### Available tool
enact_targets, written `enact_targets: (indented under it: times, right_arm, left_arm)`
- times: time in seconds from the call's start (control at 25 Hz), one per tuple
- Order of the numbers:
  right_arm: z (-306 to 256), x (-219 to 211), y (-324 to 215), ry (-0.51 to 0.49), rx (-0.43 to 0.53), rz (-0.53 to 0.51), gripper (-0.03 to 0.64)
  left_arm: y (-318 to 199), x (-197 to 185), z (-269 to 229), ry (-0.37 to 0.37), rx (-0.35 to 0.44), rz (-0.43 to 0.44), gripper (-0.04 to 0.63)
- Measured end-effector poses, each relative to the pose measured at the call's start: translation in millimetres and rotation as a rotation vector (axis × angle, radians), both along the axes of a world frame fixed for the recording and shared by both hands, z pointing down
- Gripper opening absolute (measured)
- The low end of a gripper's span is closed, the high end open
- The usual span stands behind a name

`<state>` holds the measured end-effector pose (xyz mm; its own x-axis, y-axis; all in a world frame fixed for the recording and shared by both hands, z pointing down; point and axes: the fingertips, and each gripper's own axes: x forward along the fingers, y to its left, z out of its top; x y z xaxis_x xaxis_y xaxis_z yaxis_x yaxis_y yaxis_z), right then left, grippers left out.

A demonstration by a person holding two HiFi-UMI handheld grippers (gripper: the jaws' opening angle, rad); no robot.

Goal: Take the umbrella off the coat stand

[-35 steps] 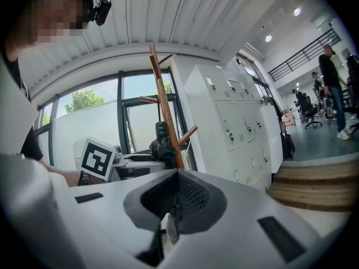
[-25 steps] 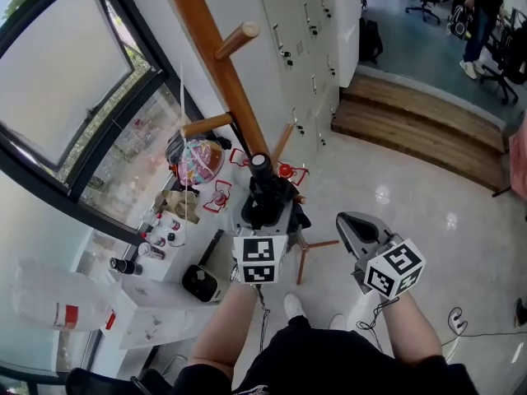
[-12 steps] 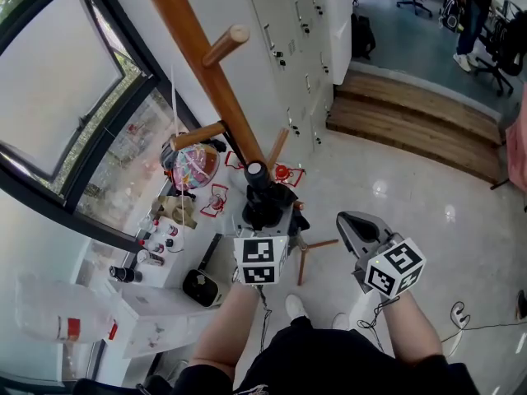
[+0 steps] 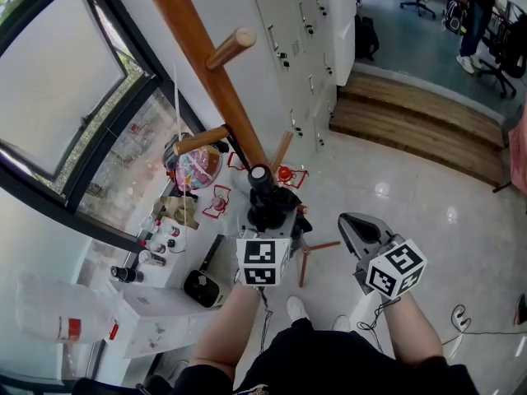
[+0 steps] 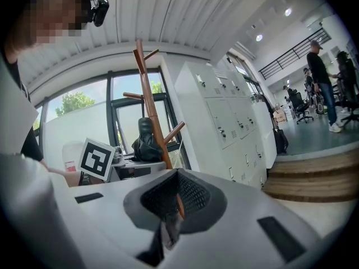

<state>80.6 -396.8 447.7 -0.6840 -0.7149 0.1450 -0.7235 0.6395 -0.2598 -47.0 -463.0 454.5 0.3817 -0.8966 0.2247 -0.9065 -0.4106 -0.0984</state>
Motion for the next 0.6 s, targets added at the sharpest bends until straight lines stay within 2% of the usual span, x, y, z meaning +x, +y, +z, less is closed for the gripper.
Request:
enact_targets:
  times: [0.6]
  right_arm:
    - [-6.6, 1.6, 5.0, -0.002, 0.014, -0.014, 0.054]
  left_arm:
    - [5.7, -6.8, -17.1, 0.019, 0.019, -0.035, 0.267]
